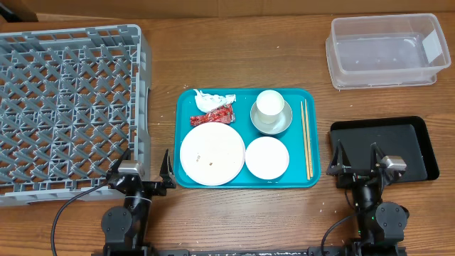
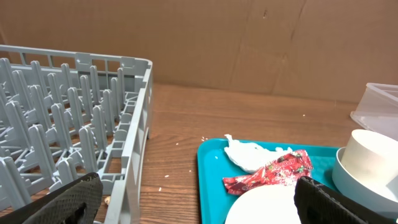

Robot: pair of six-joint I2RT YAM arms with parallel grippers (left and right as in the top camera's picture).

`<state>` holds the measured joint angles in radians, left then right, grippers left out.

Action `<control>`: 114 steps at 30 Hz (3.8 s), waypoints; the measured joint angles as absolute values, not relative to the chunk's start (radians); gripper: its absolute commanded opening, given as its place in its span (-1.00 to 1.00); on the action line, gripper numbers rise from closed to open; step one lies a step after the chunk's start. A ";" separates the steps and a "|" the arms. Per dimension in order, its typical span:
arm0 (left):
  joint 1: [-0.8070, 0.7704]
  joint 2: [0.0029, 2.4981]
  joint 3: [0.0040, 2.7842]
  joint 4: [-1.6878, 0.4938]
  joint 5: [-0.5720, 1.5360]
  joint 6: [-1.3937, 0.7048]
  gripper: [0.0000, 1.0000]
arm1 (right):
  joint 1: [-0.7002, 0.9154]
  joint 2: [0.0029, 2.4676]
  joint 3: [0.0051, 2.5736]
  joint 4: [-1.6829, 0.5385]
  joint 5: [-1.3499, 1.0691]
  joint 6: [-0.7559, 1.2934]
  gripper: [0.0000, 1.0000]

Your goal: Sort waste into correct bins and load items into the dishwasher

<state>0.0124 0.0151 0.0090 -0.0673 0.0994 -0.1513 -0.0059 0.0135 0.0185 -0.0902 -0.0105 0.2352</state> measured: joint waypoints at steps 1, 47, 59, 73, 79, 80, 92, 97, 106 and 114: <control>0.012 0.015 0.009 -0.067 0.099 -0.151 1.00 | -0.006 0.014 0.019 -0.090 -0.010 0.235 1.00; 0.012 0.015 0.009 -0.067 0.099 -0.151 0.99 | -0.006 0.014 0.019 -0.090 -0.010 0.235 1.00; 0.012 0.015 0.009 -0.067 0.099 -0.151 0.99 | -0.006 0.014 0.019 -0.090 -0.010 0.234 1.00; 0.012 0.012 0.008 0.215 0.562 -0.727 1.00 | -0.006 0.014 0.019 -0.090 -0.011 0.235 1.00; 0.012 0.015 0.007 0.376 0.807 -1.235 1.00 | -0.006 0.014 0.019 -0.090 -0.011 0.235 1.00; 0.012 0.016 0.007 0.472 0.823 -1.285 1.00 | -0.006 0.014 0.019 -0.090 -0.010 0.235 1.00; 0.012 0.134 0.513 0.006 0.836 -1.117 1.00 | -0.006 0.012 0.019 -0.090 -0.010 0.235 1.00; 0.012 0.424 0.987 -0.603 0.807 -0.750 1.00 | -0.006 0.012 0.019 -0.091 -0.011 0.234 1.00; 0.012 1.046 1.619 -1.433 0.612 -0.305 1.00 | -0.006 0.011 0.019 -0.090 -0.010 0.235 1.00; -0.087 1.196 1.643 -1.449 0.408 -0.252 1.00 | -0.006 0.011 0.019 -0.091 -0.010 0.235 1.00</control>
<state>-0.0872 1.1957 1.6432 -1.4494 0.4076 -0.2520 -0.0059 0.0109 0.0185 -0.0906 -0.0101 0.2348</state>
